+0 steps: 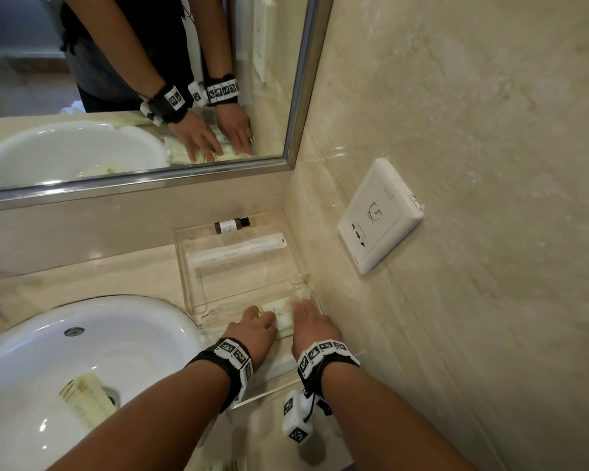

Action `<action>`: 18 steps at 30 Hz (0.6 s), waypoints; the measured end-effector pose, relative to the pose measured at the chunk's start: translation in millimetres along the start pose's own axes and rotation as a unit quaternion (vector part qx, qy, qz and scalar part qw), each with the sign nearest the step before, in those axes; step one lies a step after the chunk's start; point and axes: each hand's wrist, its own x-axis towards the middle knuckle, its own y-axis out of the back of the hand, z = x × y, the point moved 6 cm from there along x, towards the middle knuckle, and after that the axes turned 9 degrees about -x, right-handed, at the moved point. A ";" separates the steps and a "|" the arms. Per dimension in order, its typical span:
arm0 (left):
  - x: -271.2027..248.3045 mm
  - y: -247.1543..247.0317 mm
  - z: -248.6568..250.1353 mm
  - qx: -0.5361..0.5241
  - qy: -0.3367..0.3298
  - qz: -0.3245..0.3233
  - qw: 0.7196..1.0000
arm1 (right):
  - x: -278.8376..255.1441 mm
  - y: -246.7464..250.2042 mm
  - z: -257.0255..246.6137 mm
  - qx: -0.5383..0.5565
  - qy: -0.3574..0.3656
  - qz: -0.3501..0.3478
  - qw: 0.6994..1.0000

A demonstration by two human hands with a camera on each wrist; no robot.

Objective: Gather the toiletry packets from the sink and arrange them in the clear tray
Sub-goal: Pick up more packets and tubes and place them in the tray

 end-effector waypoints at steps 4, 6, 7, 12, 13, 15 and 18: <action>-4.9 2.2 -5.2 0.018 -0.021 0.033 0.999 | -17.3 4.5 3.1 0.012 -0.008 0.051 0.999; -9.0 5.7 -12.7 0.001 -0.004 0.050 0.999 | -28.9 6.5 1.6 0.009 0.000 0.085 0.996; -11.3 7.8 -16.7 -0.009 0.008 0.056 0.998 | -33.5 5.8 -0.2 0.007 0.003 0.091 0.996; -27.0 18.9 -37.0 -0.011 0.071 0.063 0.995 | -46.1 0.3 -7.3 0.027 -0.023 0.099 0.995; -30.1 19.1 -39.8 -0.004 0.082 0.055 0.995 | -46.9 -1.2 -8.8 0.029 -0.024 0.097 0.995; -35.6 15.7 -44.4 0.003 0.102 0.034 0.994 | -47.8 -2.8 -10.9 0.025 -0.023 0.088 0.996; -37.6 6.9 -45.2 -0.008 0.109 0.015 0.994 | -47.9 -5.1 -8.9 0.035 -0.031 0.073 0.996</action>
